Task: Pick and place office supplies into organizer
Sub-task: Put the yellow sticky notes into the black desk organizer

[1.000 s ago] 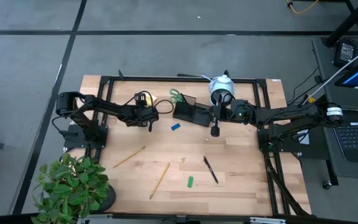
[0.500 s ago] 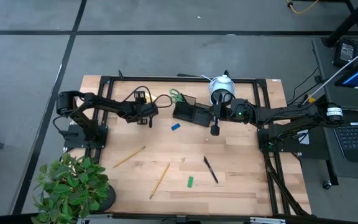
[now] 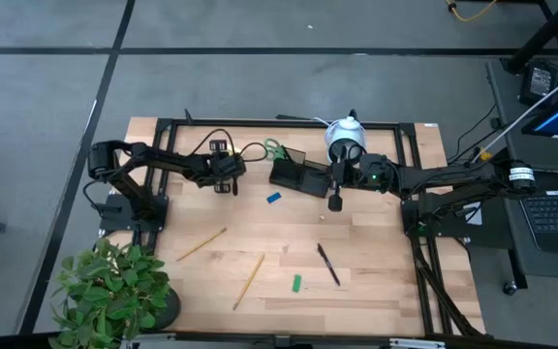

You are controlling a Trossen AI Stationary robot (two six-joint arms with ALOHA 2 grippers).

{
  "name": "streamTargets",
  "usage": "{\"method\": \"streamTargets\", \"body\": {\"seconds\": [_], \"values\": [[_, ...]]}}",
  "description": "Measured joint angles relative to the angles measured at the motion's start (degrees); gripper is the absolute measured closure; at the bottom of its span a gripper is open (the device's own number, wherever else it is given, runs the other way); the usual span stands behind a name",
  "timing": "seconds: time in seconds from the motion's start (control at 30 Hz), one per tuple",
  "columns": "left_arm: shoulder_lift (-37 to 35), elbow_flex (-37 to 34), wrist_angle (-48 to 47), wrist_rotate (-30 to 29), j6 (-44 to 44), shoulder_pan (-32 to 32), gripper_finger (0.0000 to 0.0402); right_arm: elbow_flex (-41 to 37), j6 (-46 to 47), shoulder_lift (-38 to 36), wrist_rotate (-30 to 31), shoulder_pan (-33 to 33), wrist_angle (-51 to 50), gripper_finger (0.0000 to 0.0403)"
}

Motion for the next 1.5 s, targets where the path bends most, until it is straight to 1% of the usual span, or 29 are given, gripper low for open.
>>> {"method": "streamTargets", "body": {"seconds": [0.23,0.43,0.47,0.53,0.67,0.8,0.9,1.07,1.17,1.23,1.37,1.5], "values": [[0.0,0.0,0.0,0.05,0.0,1.45,0.0324,0.0,0.0,0.0,0.0,0.0,0.02,0.0395],[0.0,0.0,0.07,-0.18,-0.15,1.05,0.0387,0.0,0.0,0.0,0.0,0.0,0.02,0.0395],[0.0,0.0,0.09,-0.54,-0.55,0.84,0.0391,0.0,0.0,0.0,0.0,0.0,0.02,0.0395],[0.0,0.0,0.15,-2.31,-0.51,0.07,0.0391,0.0,0.0,0.0,0.0,0.0,0.02,0.0395],[-0.53,0.0,-0.13,-7.72,-0.51,-2.0,0.0395,0.0,0.0,0.0,0.0,0.02,0.02,0.0395],[-2.82,0.0,-0.11,-10.06,-0.78,-3.96,0.0396,0.0,0.0,0.0,0.0,0.02,0.02,0.0395],[-5.69,0.0,-0.4,-12.16,-1.86,-5.3,0.0396,0.0,0.0,0.0,0.0,0.02,0.02,0.0395],[-12.66,-0.01,-2.17,-17.85,-2.01,-8.04,0.0397,0.0,0.0,0.0,0.0,0.02,0.02,0.0395],[-17.29,0.0,-2.19,-18.89,-2.1,-10.35,0.0397,0.0,-0.1,0.0,0.0,0.02,0.02,0.0395],[-20.12,0.0,-2.03,-19.27,-2.19,-12.32,0.0397,0.0,-1.07,0.0,-0.02,0.02,0.0,0.0395],[-24.5,0.0,-2.01,-22.64,-2.18,-17.22,0.0398,0.0,-3.31,0.0,0.0,0.6,-0.04,0.0395],[-26.46,0.0,-0.51,-23.07,-2.15,-22.25,0.0398,0.52,-4.82,0.0,-0.04,1.83,-0.22,0.0395]]}}
